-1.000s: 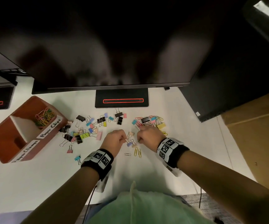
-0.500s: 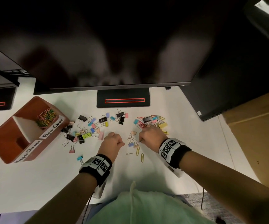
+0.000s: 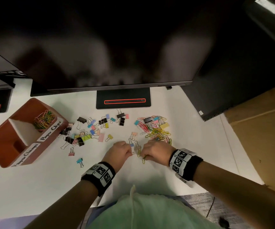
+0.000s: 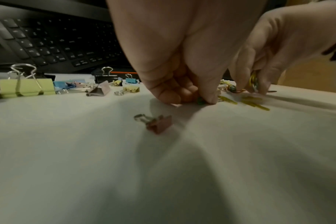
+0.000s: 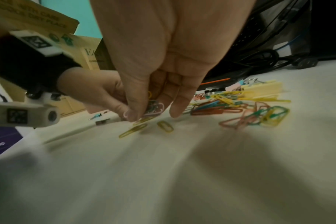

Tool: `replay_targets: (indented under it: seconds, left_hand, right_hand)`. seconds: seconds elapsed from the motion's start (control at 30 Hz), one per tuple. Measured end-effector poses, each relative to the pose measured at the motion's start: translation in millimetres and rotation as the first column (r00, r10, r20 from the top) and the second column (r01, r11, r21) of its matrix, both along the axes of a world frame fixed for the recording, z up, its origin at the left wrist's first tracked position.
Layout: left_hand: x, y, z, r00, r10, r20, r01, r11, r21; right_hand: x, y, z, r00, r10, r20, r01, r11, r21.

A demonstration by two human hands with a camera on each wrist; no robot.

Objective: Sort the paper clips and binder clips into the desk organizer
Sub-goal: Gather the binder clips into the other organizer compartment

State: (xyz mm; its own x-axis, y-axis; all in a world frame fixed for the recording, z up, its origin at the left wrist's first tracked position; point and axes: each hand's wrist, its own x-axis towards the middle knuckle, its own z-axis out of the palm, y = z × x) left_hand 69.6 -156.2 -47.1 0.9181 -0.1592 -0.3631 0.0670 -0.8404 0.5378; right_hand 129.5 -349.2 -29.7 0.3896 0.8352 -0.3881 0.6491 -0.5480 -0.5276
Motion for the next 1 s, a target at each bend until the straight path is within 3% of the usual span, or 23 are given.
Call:
replay_targets:
  seconds: [0.13, 0.27, 0.43, 0.63, 1.0]
  left_hand:
    - [-4, -3, -1, 0.997, -0.016, 0.07, 0.011, 0.998, 0.063]
    - [-7, 0, 3, 0.999, -0.013, 0.033, 0.01, 0.997, 0.083]
    - [3, 8, 13, 0.975, 0.219, 0.026, -0.215, 0.971, -0.102]
    - [34, 6, 16, 0.937, 0.35, -0.017, -0.349, 0.926, -0.145]
    - [60, -4, 12, 0.941, 0.293, -0.17, -0.297, 0.955, 0.001]
  right_hand:
    - [-7, 5, -6, 1.0, 0.016, 0.003, -0.016, 0.999, -0.044]
    - [-4, 10, -6, 1.0, -0.002, 0.0, 0.002, 0.998, -0.061]
    - [-2, 12, -2, 0.999, 0.044, 0.003, -0.043, 0.996, -0.083]
    - [-2, 13, 2, 1.0, 0.03, 0.006, -0.03, 0.996, -0.079]
    - [3, 20, -2, 0.996, 0.002, 0.089, 0.004, 0.998, -0.067]
